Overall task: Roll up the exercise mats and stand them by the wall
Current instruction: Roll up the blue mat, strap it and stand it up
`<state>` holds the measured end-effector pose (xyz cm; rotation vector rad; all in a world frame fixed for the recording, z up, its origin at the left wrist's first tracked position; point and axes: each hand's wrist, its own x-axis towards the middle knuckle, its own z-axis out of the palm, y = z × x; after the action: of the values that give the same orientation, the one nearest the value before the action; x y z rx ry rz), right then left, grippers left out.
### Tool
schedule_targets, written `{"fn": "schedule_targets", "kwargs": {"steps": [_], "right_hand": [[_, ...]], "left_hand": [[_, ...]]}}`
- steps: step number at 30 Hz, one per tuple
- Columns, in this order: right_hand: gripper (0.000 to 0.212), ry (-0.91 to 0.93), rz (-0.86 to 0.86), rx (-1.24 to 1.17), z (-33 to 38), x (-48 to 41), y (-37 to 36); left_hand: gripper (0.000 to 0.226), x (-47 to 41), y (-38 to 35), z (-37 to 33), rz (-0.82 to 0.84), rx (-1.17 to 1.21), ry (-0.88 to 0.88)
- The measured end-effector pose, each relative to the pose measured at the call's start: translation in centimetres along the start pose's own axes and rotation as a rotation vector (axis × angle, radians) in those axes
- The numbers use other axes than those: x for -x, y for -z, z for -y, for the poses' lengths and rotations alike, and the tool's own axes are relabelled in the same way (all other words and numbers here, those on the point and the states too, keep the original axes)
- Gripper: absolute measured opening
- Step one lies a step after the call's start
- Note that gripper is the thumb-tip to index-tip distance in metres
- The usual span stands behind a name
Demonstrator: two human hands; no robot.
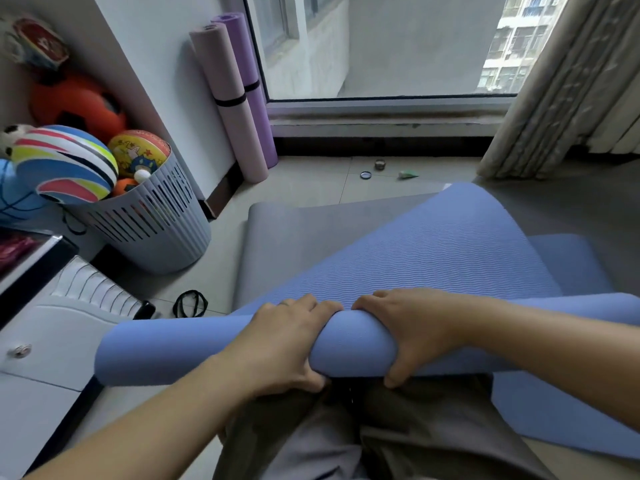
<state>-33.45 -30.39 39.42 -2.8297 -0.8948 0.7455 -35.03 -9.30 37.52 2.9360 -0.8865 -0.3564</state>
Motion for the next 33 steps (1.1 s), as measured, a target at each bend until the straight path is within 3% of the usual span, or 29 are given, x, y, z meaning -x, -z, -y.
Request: {"fn": "schedule_targets", "kwargs": {"steps": [4,6,8,11,16,25,27,30,33], "right_hand": [[0.101,0.017,-0.362,0.297,1.2,1.2,-3.4],[0.082,0.003,-0.341,0.258,1.1,0.7,-3.2],[0.071,0.006,-0.289,0.157,0.4,0.1,-2.1],[0.071,0.009,-0.245,0.049,-0.5,-0.5,-0.7],[0.073,0.036,-0.278,0.048,-1.3,0.2,2.5],[0.071,0.093,0.059,-0.133,-0.4,1.2,0.6],[0.075,0.092,0.028,-0.031,-0.2,1.4,0.1],[0.090,0.075,-0.149,0.230,0.7,2.4,-0.7],[0.096,0.027,-0.201,0.274,1.6,2.6,-2.1]], "left_hand": [[0.078,-0.6,1.4,1.2,0.114,0.193,0.003],[0.074,-0.8,1.6,1.2,0.109,0.197,0.011],[0.080,-0.5,1.1,0.9,0.005,0.056,0.029],[0.095,0.3,-0.7,0.5,-0.131,-0.197,-0.008],[0.098,0.1,2.7,1.1,-0.273,-0.210,-0.057],[0.077,1.6,1.8,-1.6,0.061,-0.058,-0.011],[0.075,1.4,1.6,-1.1,0.114,0.030,-0.018],[0.070,0.5,2.0,0.5,0.239,0.209,-0.048],[0.074,-1.0,2.6,2.1,0.408,0.302,0.002]]}}
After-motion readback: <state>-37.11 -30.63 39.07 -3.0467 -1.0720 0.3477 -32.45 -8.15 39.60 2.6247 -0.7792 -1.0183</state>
